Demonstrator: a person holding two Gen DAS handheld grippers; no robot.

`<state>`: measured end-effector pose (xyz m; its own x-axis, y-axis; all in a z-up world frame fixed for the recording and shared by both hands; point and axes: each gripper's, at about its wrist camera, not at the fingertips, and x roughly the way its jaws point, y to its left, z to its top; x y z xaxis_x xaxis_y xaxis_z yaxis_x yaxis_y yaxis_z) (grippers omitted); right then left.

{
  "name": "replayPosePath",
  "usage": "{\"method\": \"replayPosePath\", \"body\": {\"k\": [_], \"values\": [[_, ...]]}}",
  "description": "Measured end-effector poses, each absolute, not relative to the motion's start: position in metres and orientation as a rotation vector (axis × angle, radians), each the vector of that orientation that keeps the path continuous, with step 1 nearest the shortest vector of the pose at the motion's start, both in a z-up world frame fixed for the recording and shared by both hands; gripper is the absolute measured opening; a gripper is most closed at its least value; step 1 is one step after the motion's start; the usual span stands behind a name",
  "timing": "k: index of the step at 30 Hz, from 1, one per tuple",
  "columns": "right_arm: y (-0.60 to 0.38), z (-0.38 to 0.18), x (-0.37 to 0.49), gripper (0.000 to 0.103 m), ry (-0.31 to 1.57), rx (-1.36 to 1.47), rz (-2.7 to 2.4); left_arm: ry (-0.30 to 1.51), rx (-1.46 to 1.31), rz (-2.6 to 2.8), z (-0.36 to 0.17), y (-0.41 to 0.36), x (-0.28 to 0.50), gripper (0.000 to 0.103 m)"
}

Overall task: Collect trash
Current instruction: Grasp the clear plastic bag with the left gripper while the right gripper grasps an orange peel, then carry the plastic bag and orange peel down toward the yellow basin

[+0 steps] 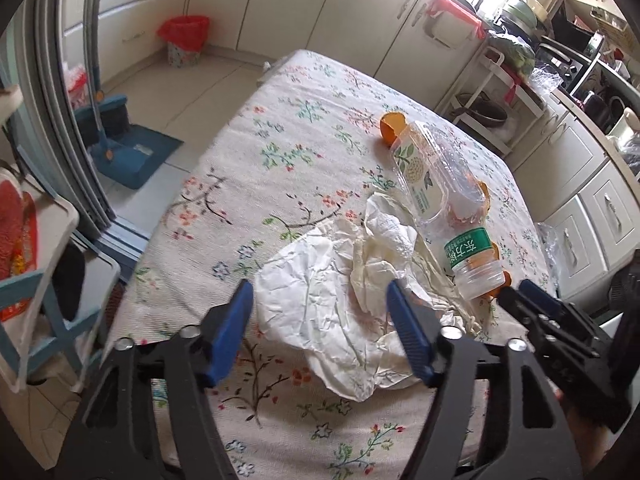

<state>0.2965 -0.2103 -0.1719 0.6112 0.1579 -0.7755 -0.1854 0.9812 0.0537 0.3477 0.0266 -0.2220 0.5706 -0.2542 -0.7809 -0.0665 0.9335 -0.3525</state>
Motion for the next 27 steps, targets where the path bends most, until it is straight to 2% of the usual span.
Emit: {"method": "replayPosePath", "body": {"k": [1,2,3,4,5,7,16,19,21,27], "values": [[-0.209,-0.174,0.299,0.043,0.895,-0.037,0.204,0.962,-0.368,-0.116,-0.223,0.026,0.349,0.051],[-0.207,-0.176,0.301,0.038,0.898,-0.043,0.212,0.968,-0.375,-0.130,-0.224,0.026,0.350,0.038],[-0.204,-0.178,0.303,0.034,0.902,-0.052,0.221,0.981,-0.390,-0.152,-0.225,0.025,0.352,0.031],[-0.202,-0.180,0.305,0.023,0.907,-0.060,0.230,0.990,-0.400,-0.170,-0.227,0.024,0.353,0.020],[-0.201,-0.182,0.306,0.013,0.912,-0.061,0.238,0.992,-0.404,-0.183,-0.227,0.022,0.353,0.012],[-0.199,-0.183,0.307,0.005,0.919,-0.044,0.255,0.979,-0.404,-0.215,-0.222,0.018,0.352,0.005],[-0.227,-0.164,0.289,0.004,0.890,0.137,0.291,0.724,-0.403,-0.354,-0.161,0.013,0.318,0.004],[-0.236,-0.156,0.279,0.004,0.876,0.201,0.298,0.655,-0.222,-0.277,-0.144,0.000,0.301,0.004],[-0.240,-0.151,0.275,0.004,0.868,0.228,0.301,0.636,-0.164,-0.291,-0.139,-0.010,0.293,0.004],[-0.247,-0.144,0.259,0.004,0.849,0.275,0.304,0.674,-0.217,-0.304,-0.146,-0.009,0.287,0.004]]}}
